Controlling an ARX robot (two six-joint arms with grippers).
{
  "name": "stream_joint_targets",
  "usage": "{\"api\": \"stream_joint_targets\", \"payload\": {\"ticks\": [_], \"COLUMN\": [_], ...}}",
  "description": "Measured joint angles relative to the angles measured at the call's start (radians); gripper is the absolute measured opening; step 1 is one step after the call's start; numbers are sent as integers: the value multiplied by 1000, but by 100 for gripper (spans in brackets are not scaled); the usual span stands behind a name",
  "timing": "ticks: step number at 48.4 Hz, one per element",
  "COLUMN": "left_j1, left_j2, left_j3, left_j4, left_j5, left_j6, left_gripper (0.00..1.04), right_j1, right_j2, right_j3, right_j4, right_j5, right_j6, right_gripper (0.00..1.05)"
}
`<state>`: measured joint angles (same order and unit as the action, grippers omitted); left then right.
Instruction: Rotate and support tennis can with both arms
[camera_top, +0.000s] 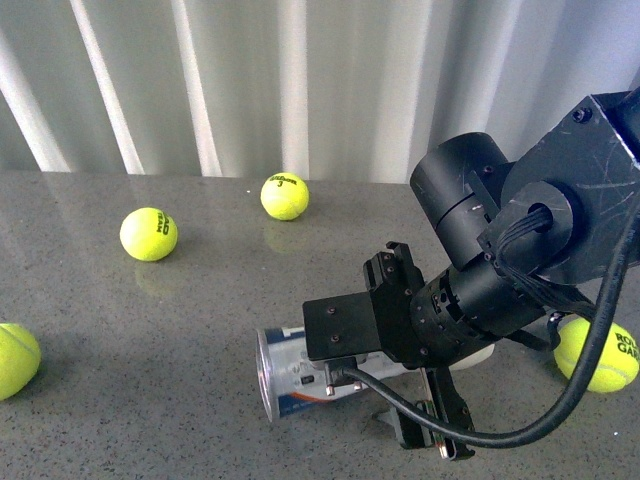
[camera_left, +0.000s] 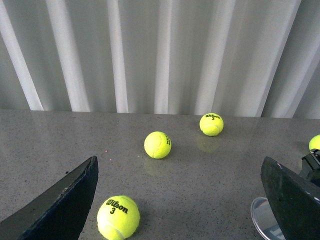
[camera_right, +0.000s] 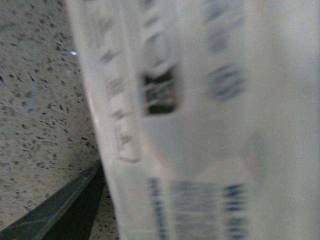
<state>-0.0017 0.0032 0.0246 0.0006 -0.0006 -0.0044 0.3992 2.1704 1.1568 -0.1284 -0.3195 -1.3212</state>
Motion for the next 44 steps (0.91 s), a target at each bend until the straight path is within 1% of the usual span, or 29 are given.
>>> {"api": "stream_joint_targets", "payload": {"ticks": [1, 2, 3, 7, 21, 25, 30, 34, 35, 36, 37, 38, 39, 40, 44], "left_j1": [0, 0, 0, 0, 0, 0, 0, 0, 0, 0, 0, 0, 0, 0, 0], "left_j2": [0, 0, 0, 0, 0, 0, 0, 0, 0, 0, 0, 0, 0, 0, 0], "left_j3": [0, 0, 0, 0, 0, 0, 0, 0, 0, 0, 0, 0, 0, 0, 0], "left_j4": [0, 0, 0, 0, 0, 0, 0, 0, 0, 0, 0, 0, 0, 0, 0], "left_j5": [0, 0, 0, 0, 0, 0, 0, 0, 0, 0, 0, 0, 0, 0, 0], "left_j6": [0, 0, 0, 0, 0, 0, 0, 0, 0, 0, 0, 0, 0, 0, 0], "left_gripper": [98, 98, 98, 98, 98, 98, 98, 98, 98, 98, 98, 98, 98, 98, 98], "right_j1": [1, 1, 1, 2, -10, -21, -34, -49, -56, -64, -71, -82, -90, -106, -169], "right_j2": [-7, -13, -20, -46, -149, -188, -254, -332, -367, -406, -432, -473, -499, -539, -639], "right_j3": [-4, -8, -11, -18, -50, -66, -85, -93, -99, -105, -111, -121, -128, -139, -186], "right_j4": [0, 2, 5, 1, 14, 11, 50, 112, 148, 190, 221, 269, 298, 330, 364], "right_j5": [-6, -9, -15, -36, -81, -114, -193, -270, -293, -304, -304, -290, -272, -237, -161], "right_j6": [15, 23, 35, 53, 128, 168, 283, 439, 516, 617, 679, 776, 827, 949, 1227], "right_gripper": [97, 99, 100, 97, 98, 98, 98, 98, 98, 98, 98, 98, 98, 98, 98]}}
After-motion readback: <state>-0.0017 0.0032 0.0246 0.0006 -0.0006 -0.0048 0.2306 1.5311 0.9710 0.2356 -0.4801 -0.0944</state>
